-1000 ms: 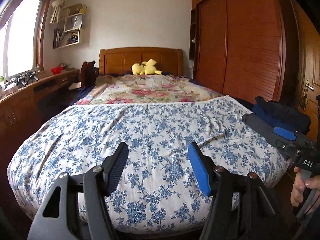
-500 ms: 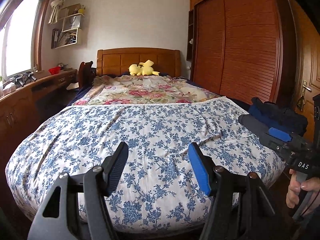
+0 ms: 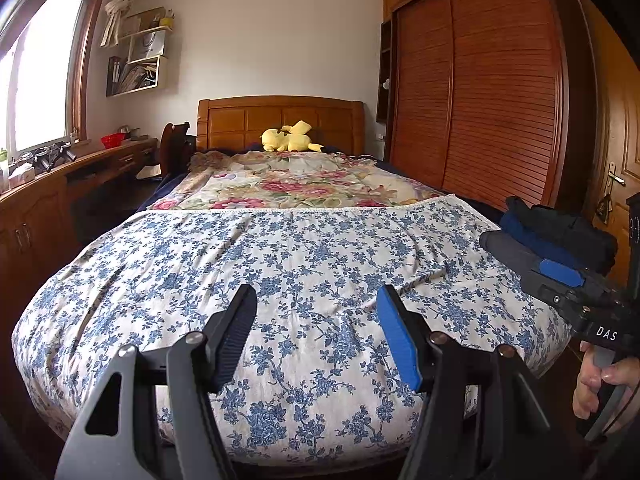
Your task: Fold large clothes
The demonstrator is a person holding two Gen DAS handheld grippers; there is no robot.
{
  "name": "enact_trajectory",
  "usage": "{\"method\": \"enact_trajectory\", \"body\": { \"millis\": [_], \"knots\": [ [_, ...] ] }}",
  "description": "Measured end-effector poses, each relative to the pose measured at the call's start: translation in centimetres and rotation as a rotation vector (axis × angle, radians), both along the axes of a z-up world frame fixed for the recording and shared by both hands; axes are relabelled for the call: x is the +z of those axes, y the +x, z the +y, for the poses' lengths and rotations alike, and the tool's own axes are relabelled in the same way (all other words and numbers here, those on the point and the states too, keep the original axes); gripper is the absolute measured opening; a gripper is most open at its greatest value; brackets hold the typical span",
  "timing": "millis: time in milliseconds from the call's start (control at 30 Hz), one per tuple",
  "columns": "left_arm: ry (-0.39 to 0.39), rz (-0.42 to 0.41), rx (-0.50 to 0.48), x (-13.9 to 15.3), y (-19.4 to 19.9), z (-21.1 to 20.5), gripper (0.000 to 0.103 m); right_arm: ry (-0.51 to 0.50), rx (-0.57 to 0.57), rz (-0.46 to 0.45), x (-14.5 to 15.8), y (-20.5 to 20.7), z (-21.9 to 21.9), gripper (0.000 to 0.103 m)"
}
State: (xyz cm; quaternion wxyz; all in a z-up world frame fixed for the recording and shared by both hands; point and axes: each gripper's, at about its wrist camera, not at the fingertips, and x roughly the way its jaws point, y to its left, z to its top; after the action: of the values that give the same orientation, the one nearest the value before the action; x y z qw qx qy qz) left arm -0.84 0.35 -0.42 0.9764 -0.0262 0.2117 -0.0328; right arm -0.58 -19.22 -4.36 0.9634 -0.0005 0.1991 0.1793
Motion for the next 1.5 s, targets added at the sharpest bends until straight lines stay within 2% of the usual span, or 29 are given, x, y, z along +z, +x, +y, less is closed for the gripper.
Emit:
{"method": "enact_trajectory", "body": {
  "millis": [1500],
  "knots": [
    [-0.001,-0.004,0.0,0.07,-0.3,-0.25,0.062,0.003,-0.015,0.003,-0.18,-0.05,-0.42,0.084]
  ]
}}
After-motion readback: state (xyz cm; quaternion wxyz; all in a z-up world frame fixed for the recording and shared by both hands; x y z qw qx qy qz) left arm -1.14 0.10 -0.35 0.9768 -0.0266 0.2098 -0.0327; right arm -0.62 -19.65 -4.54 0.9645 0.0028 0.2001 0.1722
